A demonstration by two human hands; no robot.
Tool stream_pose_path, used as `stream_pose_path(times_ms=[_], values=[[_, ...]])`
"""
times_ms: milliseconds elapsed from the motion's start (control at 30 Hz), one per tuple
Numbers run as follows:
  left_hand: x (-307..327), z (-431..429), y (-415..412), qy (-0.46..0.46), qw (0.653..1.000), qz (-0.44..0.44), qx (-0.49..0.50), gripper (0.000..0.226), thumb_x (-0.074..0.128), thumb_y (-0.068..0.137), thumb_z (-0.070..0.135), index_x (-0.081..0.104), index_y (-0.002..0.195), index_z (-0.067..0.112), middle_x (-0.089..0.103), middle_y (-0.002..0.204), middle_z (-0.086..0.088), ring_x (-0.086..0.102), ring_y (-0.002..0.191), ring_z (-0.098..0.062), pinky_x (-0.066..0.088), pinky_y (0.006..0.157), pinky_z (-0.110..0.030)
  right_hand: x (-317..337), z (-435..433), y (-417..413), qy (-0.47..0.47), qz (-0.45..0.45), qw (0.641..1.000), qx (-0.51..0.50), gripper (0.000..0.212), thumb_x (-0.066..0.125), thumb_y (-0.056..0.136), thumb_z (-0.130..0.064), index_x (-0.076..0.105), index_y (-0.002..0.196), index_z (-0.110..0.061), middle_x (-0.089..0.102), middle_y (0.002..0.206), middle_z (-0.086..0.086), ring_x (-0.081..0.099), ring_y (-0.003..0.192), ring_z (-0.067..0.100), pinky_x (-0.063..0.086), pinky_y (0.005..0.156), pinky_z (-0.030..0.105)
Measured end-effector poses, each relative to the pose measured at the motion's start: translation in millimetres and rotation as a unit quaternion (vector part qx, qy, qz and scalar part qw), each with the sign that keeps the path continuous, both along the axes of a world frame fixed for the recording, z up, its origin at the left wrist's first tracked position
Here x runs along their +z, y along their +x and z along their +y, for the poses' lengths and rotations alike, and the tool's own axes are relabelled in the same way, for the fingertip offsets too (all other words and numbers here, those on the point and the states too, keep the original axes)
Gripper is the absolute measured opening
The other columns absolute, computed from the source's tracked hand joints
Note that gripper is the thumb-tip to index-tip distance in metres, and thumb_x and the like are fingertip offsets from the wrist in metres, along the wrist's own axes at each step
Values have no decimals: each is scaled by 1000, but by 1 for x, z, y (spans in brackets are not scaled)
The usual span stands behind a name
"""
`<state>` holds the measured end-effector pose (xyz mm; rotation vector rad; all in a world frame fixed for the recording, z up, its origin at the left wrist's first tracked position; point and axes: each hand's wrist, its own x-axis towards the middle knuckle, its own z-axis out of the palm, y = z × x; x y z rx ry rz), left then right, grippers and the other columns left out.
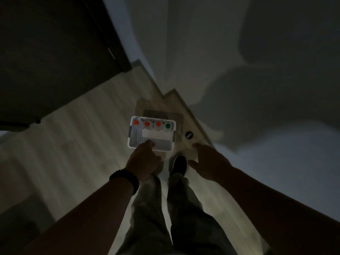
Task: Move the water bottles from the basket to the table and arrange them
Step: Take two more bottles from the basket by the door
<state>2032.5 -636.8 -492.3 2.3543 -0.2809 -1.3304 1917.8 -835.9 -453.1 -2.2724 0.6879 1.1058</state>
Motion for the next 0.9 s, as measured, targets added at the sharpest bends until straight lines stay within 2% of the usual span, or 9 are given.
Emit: stream_pose_path(times_ms=[133, 267, 400, 500, 567, 667, 800, 900], values=[[-92, -7, 28, -9, 1000, -7, -5, 56, 71, 95, 18, 48, 146, 10, 54, 145, -10, 51, 135, -28, 42, 99, -26, -86, -3, 21, -11, -15, 1000, 7, 61, 59, 100, -47, 37, 149, -19, 56, 137, 6, 61, 118, 24, 51, 96, 36], [-181, -3, 54, 3, 999, -17, -51, 56, 68, 95, 14, 46, 147, 10, 53, 146, -13, 51, 135, -32, 47, 108, -41, -183, -2, 42, -9, -19, 999, -36, 65, 62, 98, -48, 37, 150, -18, 59, 132, 8, 64, 111, 24, 56, 94, 41], [-264, -3, 72, -12, 996, -44, -73, 61, 68, 95, 10, 43, 150, 12, 49, 151, -12, 47, 140, -31, 43, 114, -44, -279, 3, 57, 5, -32, 998, -51, 65, 65, 98, -44, 38, 150, -17, 57, 139, 9, 60, 124, 28, 52, 99, 41], [-320, -10, 74, -25, 996, -37, -72, 65, 70, 94, 9, 41, 152, 15, 48, 152, -7, 46, 141, -28, 42, 113, -42, -342, 4, 67, -11, -71, 996, -54, 64, 71, 94, -41, 40, 147, -20, 57, 138, 6, 60, 121, 24, 48, 87, 32], [-357, -14, 73, -36, 996, -28, -71, 72, 72, 92, 12, 36, 155, 18, 46, 155, -4, 46, 142, -26, 42, 113, -42, -380, 4, 72, -37, -96, 994, -33, 74, 75, 89, -43, 39, 148, -20, 56, 141, 6, 57, 126, 24, 51, 93, 38], [-402, -19, 71, -60, 997, -18, -51, 87, 77, 88, 15, 27, 159, 23, 41, 158, 1, 43, 143, -22, 41, 116, -44, -422, 2, 80, -82, -122, 989, -8, 86, 80, 82, -49, 37, 150, -20, 54, 145, 8, 50, 134, 29, 45, 106, 48], [-441, -20, 77, -76, 996, -40, -8, 97, 77, 88, 15, 16, 163, 23, 32, 165, -1, 39, 147, -23, 38, 118, -45, -457, 1, 91, -122, -160, 979, 28, 91, 82, 79, -51, 39, 150, -16, 55, 145, 11, 50, 133, 33, 40, 107, 51], [-459, -28, 81, -94, 993, -69, 9, 97, 77, 88, 15, 16, 163, 26, 34, 164, 0, 36, 149, -23, 35, 121, -47, -477, 0, 99, -114, -182, 977, 11, 87, 82, 78, -52, 43, 148, -17, 55, 145, 8, 50, 131, 32, 39, 106, 47]])
